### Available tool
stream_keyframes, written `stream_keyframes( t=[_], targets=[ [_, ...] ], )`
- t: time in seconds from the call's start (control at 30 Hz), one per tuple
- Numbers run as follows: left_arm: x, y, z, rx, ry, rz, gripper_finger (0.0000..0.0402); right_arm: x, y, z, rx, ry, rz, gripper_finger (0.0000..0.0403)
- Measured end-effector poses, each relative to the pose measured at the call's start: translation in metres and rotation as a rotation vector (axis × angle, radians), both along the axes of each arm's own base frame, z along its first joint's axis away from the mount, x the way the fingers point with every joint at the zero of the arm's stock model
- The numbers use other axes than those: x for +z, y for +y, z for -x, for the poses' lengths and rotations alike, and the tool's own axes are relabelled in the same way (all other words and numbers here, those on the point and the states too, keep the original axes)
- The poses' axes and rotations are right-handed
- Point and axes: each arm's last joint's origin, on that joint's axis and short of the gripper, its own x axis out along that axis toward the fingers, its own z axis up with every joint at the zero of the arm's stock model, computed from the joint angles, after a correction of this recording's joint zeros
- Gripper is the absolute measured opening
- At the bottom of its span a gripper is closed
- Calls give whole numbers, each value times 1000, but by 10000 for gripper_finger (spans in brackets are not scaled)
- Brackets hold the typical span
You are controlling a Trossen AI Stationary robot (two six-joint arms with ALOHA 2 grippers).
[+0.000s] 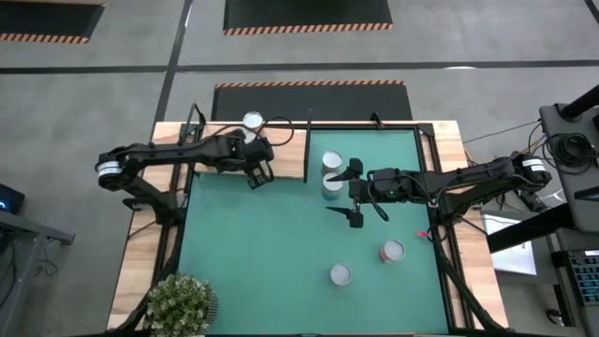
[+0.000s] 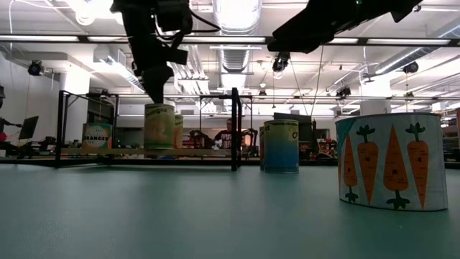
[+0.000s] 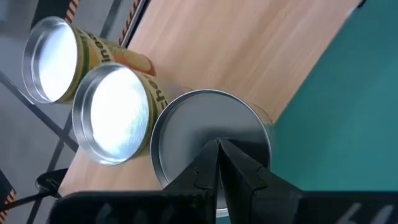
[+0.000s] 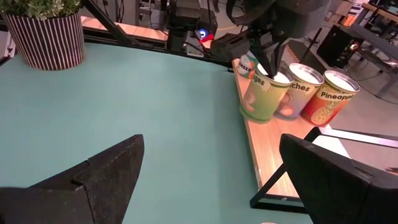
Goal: Pick and place cans onto a shelf
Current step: Put the large canned oranges on the shelf
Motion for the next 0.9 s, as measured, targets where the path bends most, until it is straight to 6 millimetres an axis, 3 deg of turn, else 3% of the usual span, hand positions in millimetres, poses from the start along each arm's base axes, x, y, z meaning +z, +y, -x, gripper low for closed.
stream_keyframes(
  t=[0.67, 0.9],
  targets=[
    [3, 10, 7, 23, 17, -24, 0, 0, 0, 0, -5, -1, -14, 363],
    [14, 7, 10, 5, -61, -16, 0, 0, 0, 0, -8, -1, -26, 363]
  ],
)
